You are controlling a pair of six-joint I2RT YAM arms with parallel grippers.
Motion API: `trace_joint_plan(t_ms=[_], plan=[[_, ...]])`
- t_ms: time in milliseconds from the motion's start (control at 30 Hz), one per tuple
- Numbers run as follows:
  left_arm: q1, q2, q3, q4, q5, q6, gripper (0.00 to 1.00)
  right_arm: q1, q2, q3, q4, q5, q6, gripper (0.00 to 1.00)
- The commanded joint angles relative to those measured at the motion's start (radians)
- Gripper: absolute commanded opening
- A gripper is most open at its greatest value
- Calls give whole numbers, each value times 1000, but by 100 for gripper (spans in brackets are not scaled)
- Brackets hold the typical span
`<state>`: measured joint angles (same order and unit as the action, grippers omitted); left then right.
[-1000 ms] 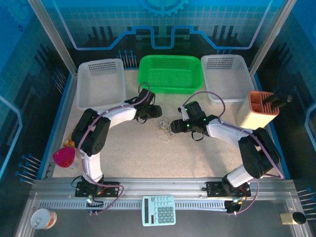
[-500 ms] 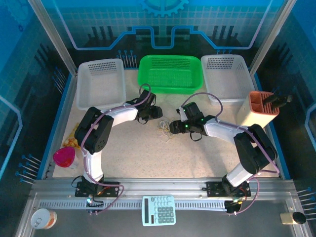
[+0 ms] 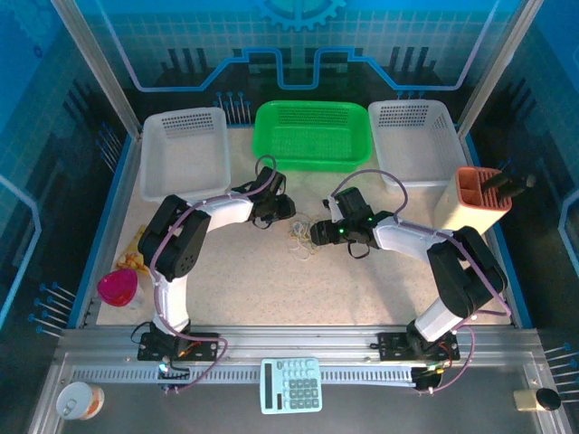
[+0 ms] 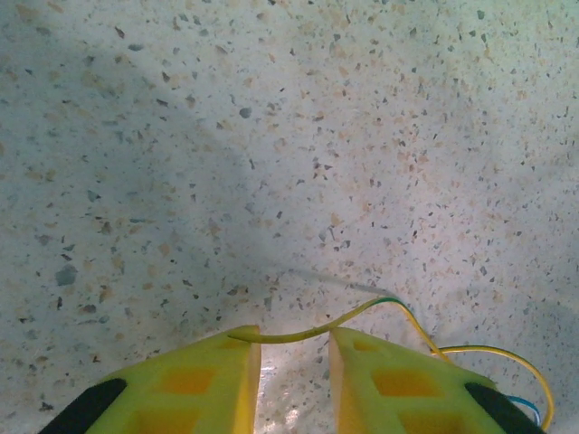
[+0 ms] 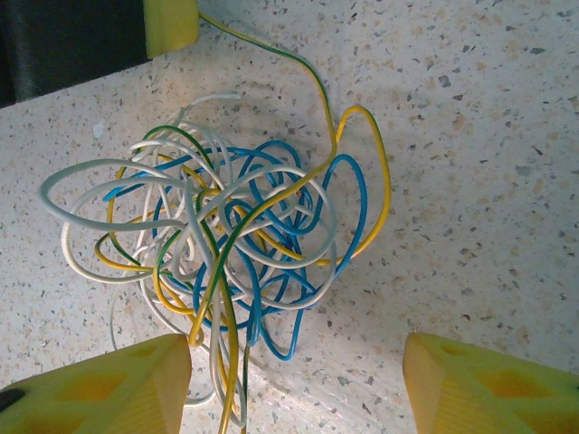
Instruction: Untangle the cables
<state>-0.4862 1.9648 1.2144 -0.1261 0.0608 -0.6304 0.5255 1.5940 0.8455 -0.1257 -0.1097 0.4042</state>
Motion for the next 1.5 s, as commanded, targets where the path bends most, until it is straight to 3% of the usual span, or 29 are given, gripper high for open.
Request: trace_joint_plan(t_ms=[0,167,300,1033,1067,1133,1200,1467], plan=[[5,9,-16,15,10,-6,26,17,9,-5,10,-4,10,64],[5,9,-19,24,0,-2,17,16,7,-5,9,-3,10,64],[7,8,-19,32,-3,6,0,16,5,-5,7,-4,8,64],[5,-254,8,-79,-17,136,0,-9,-145,118,-112,13,-49,67],[5,-241,10,-86,-19,135,2,-10,-144,122,-110,7,-49,67],[6,-209,1,-88,-18,121,23,-9,-130,123,-102,-12,-41,67],[11,-171,-15,-72,-10,96,37,-8,-104,119,-89,-28,-29,67],[38,-75,-34,-21,13,46,50,-5,2,90,-16,-33,-2,65]])
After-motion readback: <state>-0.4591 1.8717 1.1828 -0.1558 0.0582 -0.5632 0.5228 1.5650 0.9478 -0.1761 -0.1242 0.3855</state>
